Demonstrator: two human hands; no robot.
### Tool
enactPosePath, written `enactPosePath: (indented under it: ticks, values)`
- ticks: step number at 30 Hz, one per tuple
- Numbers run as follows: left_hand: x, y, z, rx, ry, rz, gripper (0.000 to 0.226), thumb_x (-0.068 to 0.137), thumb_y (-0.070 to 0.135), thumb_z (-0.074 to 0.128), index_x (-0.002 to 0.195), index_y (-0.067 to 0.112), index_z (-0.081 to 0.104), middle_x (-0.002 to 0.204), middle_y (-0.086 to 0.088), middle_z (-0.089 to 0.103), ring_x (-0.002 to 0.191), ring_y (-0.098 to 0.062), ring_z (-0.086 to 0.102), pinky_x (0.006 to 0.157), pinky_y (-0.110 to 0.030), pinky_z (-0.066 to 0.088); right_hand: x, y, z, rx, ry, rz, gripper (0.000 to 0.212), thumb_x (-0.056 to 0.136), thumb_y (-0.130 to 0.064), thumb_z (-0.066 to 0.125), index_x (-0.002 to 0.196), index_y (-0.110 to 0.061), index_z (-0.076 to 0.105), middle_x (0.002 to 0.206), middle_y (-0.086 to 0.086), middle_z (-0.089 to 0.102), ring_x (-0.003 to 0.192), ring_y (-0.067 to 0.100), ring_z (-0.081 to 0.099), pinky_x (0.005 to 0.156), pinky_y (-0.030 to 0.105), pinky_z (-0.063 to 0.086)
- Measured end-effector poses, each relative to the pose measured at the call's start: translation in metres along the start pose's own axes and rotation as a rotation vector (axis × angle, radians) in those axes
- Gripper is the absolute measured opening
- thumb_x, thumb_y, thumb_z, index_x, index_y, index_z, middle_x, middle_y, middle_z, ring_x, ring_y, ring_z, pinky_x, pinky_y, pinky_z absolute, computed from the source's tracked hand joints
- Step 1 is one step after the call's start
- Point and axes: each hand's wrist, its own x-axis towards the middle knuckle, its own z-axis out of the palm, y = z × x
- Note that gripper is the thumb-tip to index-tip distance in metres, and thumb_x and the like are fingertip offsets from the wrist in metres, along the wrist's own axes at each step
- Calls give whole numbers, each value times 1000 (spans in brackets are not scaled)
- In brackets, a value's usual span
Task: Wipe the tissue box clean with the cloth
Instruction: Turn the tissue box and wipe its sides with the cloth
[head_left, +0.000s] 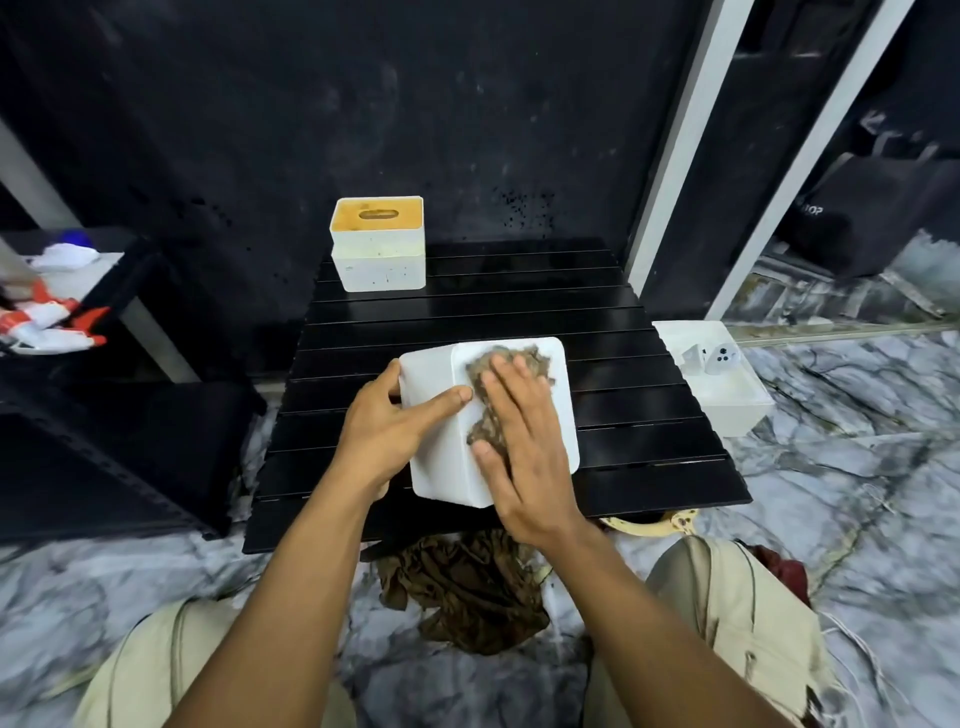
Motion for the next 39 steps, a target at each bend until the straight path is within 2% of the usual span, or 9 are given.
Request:
enactPosePath:
  ticks: [5, 7, 11, 16, 20, 25, 28, 33, 39]
  values:
    - [2, 3, -1, -37, 8, -16, 52, 70, 42, 84, 115, 32, 60, 104, 14, 65, 95, -7, 66, 66, -18, 46, -2, 24, -4, 63, 164, 478, 59, 100, -46, 18, 155, -25, 16, 164, -11, 5, 150, 6, -2, 121, 51, 12]
    - [3, 2, 2, -17, 14, 1, 51, 66, 49, 85, 108, 31, 63, 100, 13, 68, 93, -8, 67, 68, -21, 50, 9, 15, -4, 59, 130, 478, 62, 99, -49, 14, 155, -25, 15, 164, -10, 5, 150, 5, -3, 121, 49, 12]
    - [9, 0, 5, -28, 59, -11, 70, 47, 70, 84, 104, 32, 69, 96, 13, 74, 92, -9, 70, 83, -35, 57, 4, -35, 2, 84, -55, 234, 55, 104, -30, 29, 156, -18, 14, 164, -6, 4, 151, 9, -2, 123, 48, 8]
    - [12, -3, -4, -138, 35, -95, 53, 61, 54, 85, 106, 29, 69, 100, 7, 75, 94, -13, 71, 82, -35, 57, -45, -32, 1, -21, -139, 87, 55, 101, -22, 38, 154, -15, 23, 163, -5, 14, 151, 16, 8, 121, 49, 14]
    - [13, -3, -9, -171, 31, -128, 39, 71, 41, 83, 104, 28, 67, 102, 6, 74, 93, -11, 70, 75, -30, 54, -57, -12, 3, -46, -21, 344, 56, 99, -28, 29, 153, -15, 25, 162, -6, 17, 150, 12, 10, 121, 47, 15]
    - [11, -1, -7, -162, 9, -90, 40, 71, 36, 85, 106, 29, 68, 100, 8, 74, 92, -11, 71, 77, -32, 56, 9, 15, -4, 8, 32, 607, 53, 103, -25, 31, 154, -21, 19, 162, -8, 14, 149, 10, 4, 122, 43, 15]
    - [10, -1, -5, -148, 7, -67, 40, 71, 36, 85, 107, 27, 68, 98, 7, 75, 90, -11, 72, 75, -31, 56, 44, 12, -5, 31, 8, 464, 55, 102, -23, 34, 155, -19, 18, 162, -2, 13, 150, 14, 4, 122, 47, 11]
    - [11, -5, -10, -161, -10, -74, 53, 61, 48, 84, 108, 29, 70, 99, 2, 75, 90, -13, 72, 74, -30, 55, 23, -19, -6, 11, -307, -19, 60, 104, -24, 39, 156, -13, 10, 165, 0, 3, 152, 16, -4, 123, 47, 4]
    - [14, -5, -15, -197, -37, -65, 59, 55, 46, 81, 109, 30, 69, 97, 2, 71, 88, -11, 72, 70, -25, 54, 10, -18, -15, 1, -363, -6, 66, 103, -21, 44, 156, -13, 4, 164, -5, 0, 151, 9, -6, 123, 42, 5]
